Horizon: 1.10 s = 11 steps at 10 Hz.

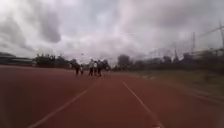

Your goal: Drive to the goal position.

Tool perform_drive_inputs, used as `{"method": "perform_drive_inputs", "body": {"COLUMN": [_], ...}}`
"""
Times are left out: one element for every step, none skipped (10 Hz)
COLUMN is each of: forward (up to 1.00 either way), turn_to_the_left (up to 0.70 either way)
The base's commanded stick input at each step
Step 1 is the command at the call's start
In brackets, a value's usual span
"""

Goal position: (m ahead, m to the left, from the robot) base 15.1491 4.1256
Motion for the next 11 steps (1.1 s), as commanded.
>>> {"method": "perform_drive_inputs", "body": {"forward": [0.85,0.85,0.85,0.85,0.85,0.85,0.85,0.85,0.85,0.85,0.85], "turn_to_the_left": [0.00,0.00,0.00,0.00,0.00,0.00,0.00,0.00,0.00,0.00,0.00]}}
